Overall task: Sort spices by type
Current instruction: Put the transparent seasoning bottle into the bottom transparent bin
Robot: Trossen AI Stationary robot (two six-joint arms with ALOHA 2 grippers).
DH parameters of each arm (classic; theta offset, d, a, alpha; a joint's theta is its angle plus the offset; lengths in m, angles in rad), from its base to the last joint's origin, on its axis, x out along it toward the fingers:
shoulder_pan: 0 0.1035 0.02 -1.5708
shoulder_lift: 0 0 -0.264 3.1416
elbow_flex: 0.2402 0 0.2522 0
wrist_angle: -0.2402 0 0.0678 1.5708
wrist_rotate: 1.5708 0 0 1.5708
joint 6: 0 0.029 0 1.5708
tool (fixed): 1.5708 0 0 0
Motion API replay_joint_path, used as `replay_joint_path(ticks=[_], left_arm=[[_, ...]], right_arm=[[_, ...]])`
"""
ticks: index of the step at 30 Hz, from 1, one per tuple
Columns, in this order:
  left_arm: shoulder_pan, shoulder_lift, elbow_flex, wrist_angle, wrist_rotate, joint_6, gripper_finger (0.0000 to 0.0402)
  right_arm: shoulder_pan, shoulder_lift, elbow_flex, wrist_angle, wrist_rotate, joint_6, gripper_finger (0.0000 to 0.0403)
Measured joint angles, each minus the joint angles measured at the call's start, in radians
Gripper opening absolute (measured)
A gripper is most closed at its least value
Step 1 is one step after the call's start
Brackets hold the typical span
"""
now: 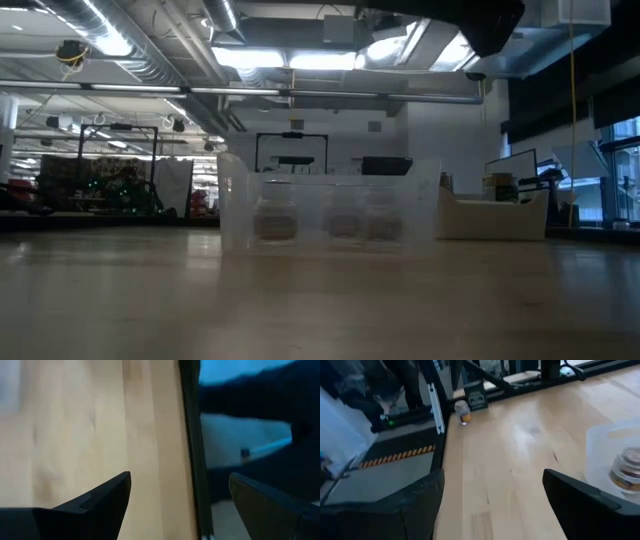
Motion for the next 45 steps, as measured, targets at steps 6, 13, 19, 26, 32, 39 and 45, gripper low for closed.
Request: replay_joint_path(ticks=[6,13,19,26,32,39,45], left_arm=[[-0.088,0.034,-0.001,-0.121,0.070,-0.231,0.0320],[-0.173,0.074,-0.040,-0.165,0.081,-0.323,0.0320],[-0.219,0.098,-0.061,-0.199,0.117,-0.405,0.0320],[-0.243,0.105,-0.069,-0.202,0.118,-0.433,0.0320],[-0.249,0.124,-0.134,-0.178,0.195,-0.467,0.0320],[-0.249,0.124,-0.146,-0.168,0.206,-0.482,0.0307],[-0.249,0.124,-0.148,-0.158,0.205,-0.495,0.0249]], right_arm=[[-0.002,0.065,0.000,0.092,-0.007,0.010,0.0335],[-0.002,0.072,0.000,0.124,-0.008,0.002,0.0335],[-0.002,0.071,0.000,0.121,-0.008,-0.003,0.0335],[-0.002,0.071,0.000,0.122,-0.008,-0.004,0.0335],[-0.002,0.071,0.000,0.118,-0.008,-0.004,0.0335],[-0.002,0.071,0.000,0.115,-0.008,-0.004,0.0335],[-0.002,0.071,0.000,0.113,-0.008,-0.004,0.0335]])
